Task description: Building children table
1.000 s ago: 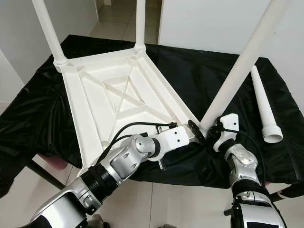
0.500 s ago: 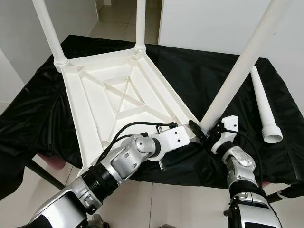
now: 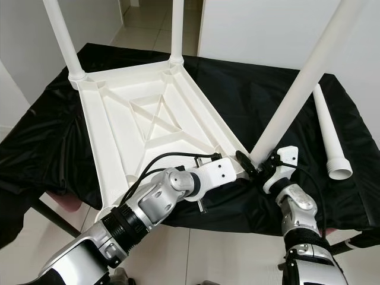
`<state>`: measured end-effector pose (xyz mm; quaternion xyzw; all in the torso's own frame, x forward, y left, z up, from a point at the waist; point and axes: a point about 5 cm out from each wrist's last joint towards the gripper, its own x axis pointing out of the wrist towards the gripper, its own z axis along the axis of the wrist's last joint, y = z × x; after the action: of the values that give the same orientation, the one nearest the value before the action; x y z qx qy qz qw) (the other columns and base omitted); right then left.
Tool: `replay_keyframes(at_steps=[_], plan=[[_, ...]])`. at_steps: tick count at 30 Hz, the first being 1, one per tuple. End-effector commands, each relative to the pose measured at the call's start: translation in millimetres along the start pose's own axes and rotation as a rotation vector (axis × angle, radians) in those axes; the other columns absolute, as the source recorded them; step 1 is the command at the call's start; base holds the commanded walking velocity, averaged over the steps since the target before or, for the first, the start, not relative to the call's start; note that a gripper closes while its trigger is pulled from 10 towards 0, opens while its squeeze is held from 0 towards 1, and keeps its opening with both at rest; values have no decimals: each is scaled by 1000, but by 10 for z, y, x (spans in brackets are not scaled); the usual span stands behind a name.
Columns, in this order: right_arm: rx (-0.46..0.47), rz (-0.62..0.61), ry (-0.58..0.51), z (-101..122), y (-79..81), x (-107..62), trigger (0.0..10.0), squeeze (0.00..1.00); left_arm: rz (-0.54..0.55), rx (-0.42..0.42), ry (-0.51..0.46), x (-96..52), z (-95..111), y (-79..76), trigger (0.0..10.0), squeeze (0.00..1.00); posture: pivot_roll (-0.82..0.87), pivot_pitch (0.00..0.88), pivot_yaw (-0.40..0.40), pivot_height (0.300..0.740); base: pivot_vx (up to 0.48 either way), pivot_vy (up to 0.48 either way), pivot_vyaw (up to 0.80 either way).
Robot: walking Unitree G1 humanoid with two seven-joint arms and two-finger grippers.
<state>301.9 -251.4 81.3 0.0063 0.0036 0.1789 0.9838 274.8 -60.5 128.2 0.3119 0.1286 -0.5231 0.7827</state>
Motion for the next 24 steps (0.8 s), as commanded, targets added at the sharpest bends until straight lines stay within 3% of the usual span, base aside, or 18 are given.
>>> replay_keyframes(at_steps=[1, 14, 17, 24], plan=[[115, -149, 171, -452, 156, -134, 10000, 0, -12, 21, 33, 30, -45, -70, 10000, 0, -10, 29, -16, 740, 0, 0, 0], [126, -365, 121, -459, 403, -4, 10000, 0, -21, 21, 28, 43, -28, -103, 10000, 0, -13, 22, -16, 740, 0, 0, 0], [121, -494, 142, -471, 432, 27, 10000, 0, -22, 23, 26, 46, -18, -106, 10000, 0, -12, 17, -17, 740, 0, 0, 0], [131, -647, 205, -505, 537, 137, 10000, 0, -20, 26, 23, 54, -7, -103, 10000, 0, -10, 7, -20, 740, 0, 0, 0]])
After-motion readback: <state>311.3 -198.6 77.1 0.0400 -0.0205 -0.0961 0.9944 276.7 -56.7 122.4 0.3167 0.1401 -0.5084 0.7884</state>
